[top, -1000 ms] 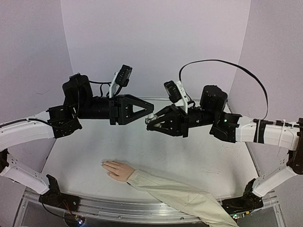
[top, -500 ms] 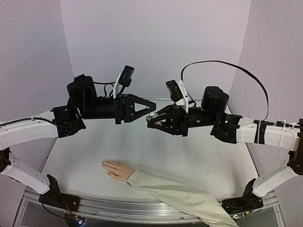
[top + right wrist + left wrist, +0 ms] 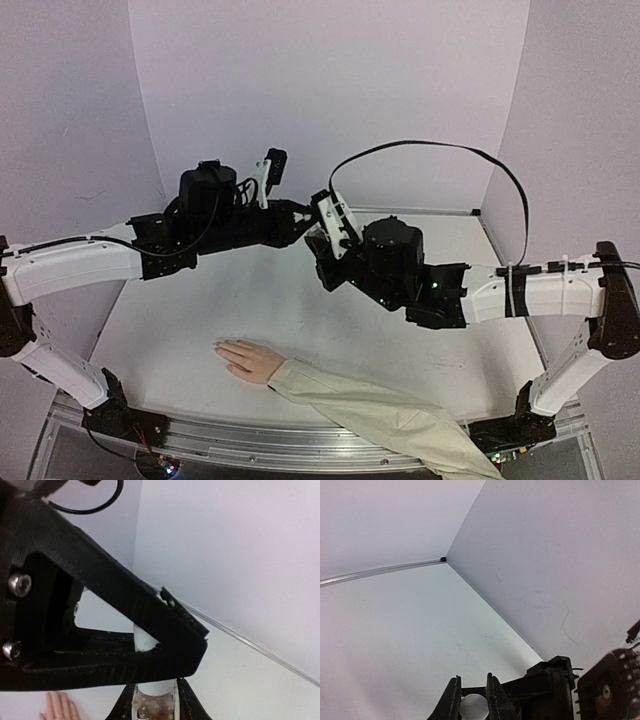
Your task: Paint the nails
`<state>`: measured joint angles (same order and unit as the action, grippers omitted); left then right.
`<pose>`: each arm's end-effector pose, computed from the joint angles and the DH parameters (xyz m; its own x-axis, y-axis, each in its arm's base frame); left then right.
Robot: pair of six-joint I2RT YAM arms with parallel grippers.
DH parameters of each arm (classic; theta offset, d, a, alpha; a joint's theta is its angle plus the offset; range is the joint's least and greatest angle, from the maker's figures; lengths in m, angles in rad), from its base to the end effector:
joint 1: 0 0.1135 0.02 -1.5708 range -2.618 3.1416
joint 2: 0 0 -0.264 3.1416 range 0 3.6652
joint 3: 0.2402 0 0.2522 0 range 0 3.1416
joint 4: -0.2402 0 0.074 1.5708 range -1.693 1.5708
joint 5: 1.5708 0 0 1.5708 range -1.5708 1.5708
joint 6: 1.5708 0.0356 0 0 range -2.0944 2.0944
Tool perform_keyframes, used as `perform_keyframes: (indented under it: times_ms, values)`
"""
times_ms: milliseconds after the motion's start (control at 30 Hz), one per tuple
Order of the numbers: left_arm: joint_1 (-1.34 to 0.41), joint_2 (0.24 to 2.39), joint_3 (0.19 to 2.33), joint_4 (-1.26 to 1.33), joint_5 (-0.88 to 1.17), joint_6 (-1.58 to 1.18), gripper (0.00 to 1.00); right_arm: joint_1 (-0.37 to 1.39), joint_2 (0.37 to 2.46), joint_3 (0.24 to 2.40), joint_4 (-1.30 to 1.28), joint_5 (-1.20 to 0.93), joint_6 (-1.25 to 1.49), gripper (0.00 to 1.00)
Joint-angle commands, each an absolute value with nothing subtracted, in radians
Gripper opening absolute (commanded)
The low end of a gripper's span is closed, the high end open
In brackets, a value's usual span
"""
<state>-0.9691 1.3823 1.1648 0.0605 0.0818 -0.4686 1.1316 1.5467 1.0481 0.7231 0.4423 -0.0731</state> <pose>0.1848 -0.2744 0.3614 -0.4707 -0.1097 -0.8755 0.7338 0.5022 -0.4575 0.1673 0.3202 0.3366 0.1412 0.1453 -0.9793 -0.6319 0.7747 0.0238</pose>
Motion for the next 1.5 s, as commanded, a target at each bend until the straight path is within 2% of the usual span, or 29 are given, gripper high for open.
perform_keyframes:
  times_ms: [0, 133, 200, 400, 500, 567, 700, 967, 1167, 1300, 1467]
  values:
    - [-0.995, 1.399, 1.277, -0.025, 0.085, -0.49, 0.0, 1.062, 1.551, 1.106, 0.827, 0.535, -0.202, 0.0]
    - [-0.973, 1.397, 1.289, -0.03, 0.122, -0.528, 0.0, 1.004, 1.507, 1.087, 0.819, 0.247, -0.134, 0.0]
    - [-0.962, 1.39, 1.287, -0.03, 0.149, -0.542, 0.06, 0.936, 1.479, 1.08, 0.782, 0.061, -0.054, 0.0]
    - [-0.927, 1.368, 1.314, -0.024, 0.322, -0.542, 0.6, 0.777, 1.415, 1.057, 0.751, -0.541, 0.126, 0.0]
    - [-0.919, 1.356, 1.326, -0.013, 0.436, -0.522, 0.78, 0.742, 1.409, 1.071, 0.757, -0.777, 0.196, 0.0]
    - [-0.919, 1.337, 1.314, -0.005, 0.467, -0.513, 0.84, 0.738, 1.421, 1.094, 0.774, -0.919, 0.242, 0.0]
    - [-0.918, 1.294, 1.277, 0.061, 0.509, -0.506, 0.82, 0.738, 1.46, 1.127, 0.882, -1.115, 0.39, 0.0]
    - [-0.918, 1.317, 1.304, 0.088, 0.584, -0.498, 0.52, 0.738, 1.487, 1.136, 1.008, -1.14, 0.515, 0.0]
    - [-0.927, 1.379, 1.351, 0.101, 0.638, -0.502, 0.51, 0.738, 1.475, 1.115, 1.011, -1.123, 0.506, 0.0]
    - [-0.927, 1.405, 1.382, 0.104, 0.653, -0.509, 0.45, 0.738, 1.467, 1.112, 1.01, -1.124, 0.505, 0.0]
    - [-0.928, 1.423, 1.391, 0.107, 0.63, -0.508, 0.32, 0.738, 1.48, 1.114, 1.007, -1.129, 0.5, 0.0]
